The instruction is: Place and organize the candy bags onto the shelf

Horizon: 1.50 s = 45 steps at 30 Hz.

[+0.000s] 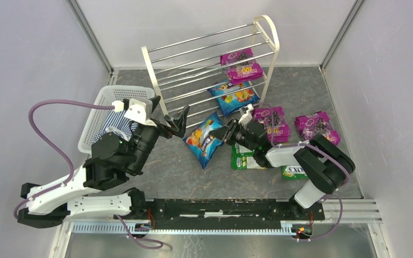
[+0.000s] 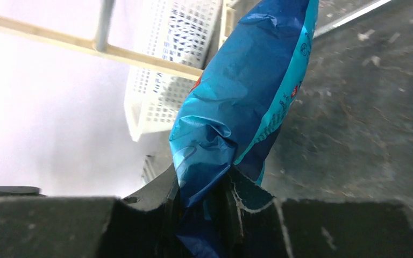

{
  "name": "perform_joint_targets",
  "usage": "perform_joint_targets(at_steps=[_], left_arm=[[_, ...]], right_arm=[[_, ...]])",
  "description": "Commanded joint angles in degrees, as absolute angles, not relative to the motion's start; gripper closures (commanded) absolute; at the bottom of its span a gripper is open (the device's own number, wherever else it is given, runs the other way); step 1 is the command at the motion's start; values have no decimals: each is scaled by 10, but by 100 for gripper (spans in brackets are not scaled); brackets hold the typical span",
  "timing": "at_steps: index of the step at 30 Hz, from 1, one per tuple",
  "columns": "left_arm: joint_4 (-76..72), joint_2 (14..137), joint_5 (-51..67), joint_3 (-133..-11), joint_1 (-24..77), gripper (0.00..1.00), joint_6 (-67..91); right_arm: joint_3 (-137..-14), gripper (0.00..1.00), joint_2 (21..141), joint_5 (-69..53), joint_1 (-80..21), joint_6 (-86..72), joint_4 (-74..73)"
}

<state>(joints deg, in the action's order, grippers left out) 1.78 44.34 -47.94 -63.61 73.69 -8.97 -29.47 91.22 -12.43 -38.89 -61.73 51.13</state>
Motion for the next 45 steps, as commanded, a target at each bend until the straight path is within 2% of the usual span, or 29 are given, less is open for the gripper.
perform_joint_targets(at_steps=[1, 9, 36, 45], left_arm=[[-26, 442, -501, -629, 737, 0, -128], [-20, 442, -490, -630, 737, 0, -116], [-24, 452, -483, -620, 737, 0, -123], [-19, 468, -476, -621, 737, 0, -121]], right_arm=[[-348, 100, 928, -165, -380, -717, 737], [-363, 100, 957, -159, -365, -765, 777], [-545, 100, 1207, -31, -337, -832, 959], [-592, 100, 1240, -21, -336, -819, 929]])
